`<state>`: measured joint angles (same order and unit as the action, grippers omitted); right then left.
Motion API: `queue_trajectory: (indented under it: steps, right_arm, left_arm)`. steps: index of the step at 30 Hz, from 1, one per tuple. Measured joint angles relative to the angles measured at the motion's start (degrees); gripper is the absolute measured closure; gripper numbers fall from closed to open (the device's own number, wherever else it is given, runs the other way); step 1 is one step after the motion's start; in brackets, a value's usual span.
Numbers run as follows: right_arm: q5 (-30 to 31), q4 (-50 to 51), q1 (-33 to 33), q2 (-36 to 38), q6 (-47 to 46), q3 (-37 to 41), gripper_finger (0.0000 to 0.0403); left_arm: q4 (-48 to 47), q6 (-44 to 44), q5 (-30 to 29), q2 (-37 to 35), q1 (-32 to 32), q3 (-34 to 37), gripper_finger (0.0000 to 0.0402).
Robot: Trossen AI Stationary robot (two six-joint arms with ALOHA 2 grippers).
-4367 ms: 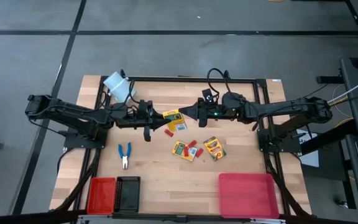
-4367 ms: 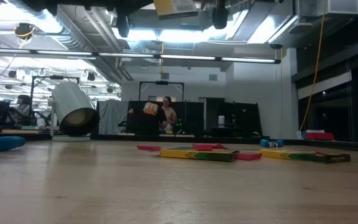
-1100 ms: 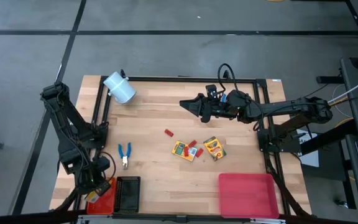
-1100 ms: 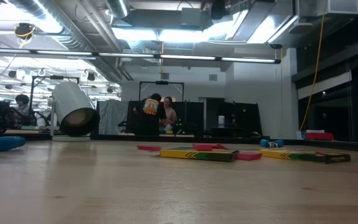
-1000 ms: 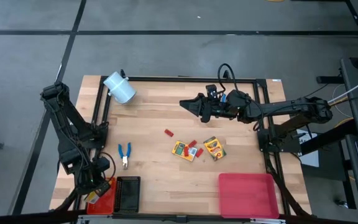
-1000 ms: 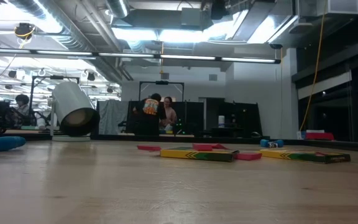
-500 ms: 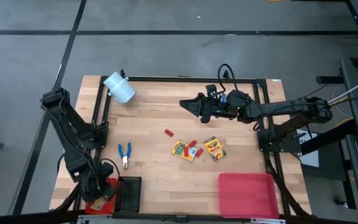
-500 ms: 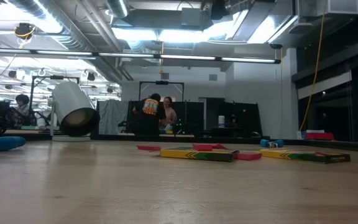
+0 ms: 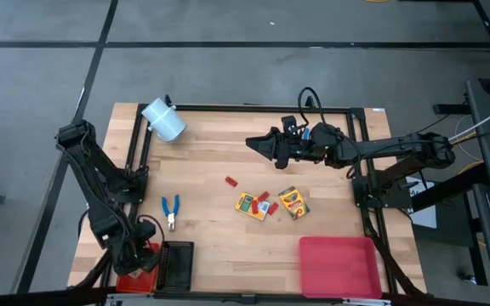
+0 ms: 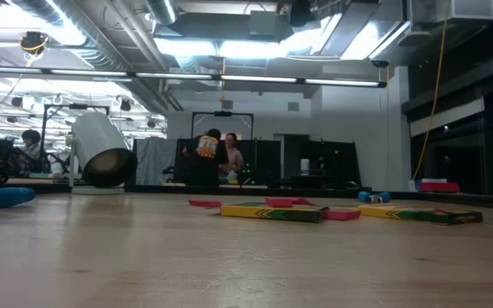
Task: Pick & Place School Supplies
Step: Put the yellow crayon box into the red basket
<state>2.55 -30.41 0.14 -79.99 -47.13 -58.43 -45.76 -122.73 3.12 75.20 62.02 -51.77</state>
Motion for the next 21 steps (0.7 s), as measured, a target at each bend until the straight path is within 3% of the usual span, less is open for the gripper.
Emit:
queue_trajectory:
  steps: [4,8,13,15,17,19,21]
  right_arm:
    - [0.00,0.00,-0.02,-0.02,-0.04,0.00,0.0272]
    - [0.00,-0.12,-0.02,0.00,-0.13,0.00,0.0272]
    - [-0.13,-0.89,0.12,0.00,2.55,0.00,0.0272]
    - [-0.73,-0.39,0.11,0.03,4.16,0.00,0.0272]
    - [-1.41,2.13,-0.21,0.14,5.07,0.00,0.0272]
    - [-2.19,9.04,-0.75,0.72,5.38,0.00,0.0272]
    - [-2.20,19.87,-1.10,1.56,3.81,0.00,0.0272]
  left_arm:
    - [-3.47,0.55,-4.53,-2.31,0.00,0.00,0.0198]
    - [-5.04,4.05,-14.69,-5.62,0.02,0.00,0.0203]
    - [-5.86,20.84,-30.30,-10.53,-1.13,0.00,0.0222]
    - [-6.40,31.17,-32.06,-12.20,-3.72,-0.02,0.0230]
    - [-8.78,38.50,-30.11,-13.22,-8.06,-0.04,0.0238]
    - [-11.63,40.95,-28.62,-14.19,-13.22,-0.02,0.0244]
    - [-10.54,42.84,-32.20,-16.54,-17.72,0.00,0.0248]
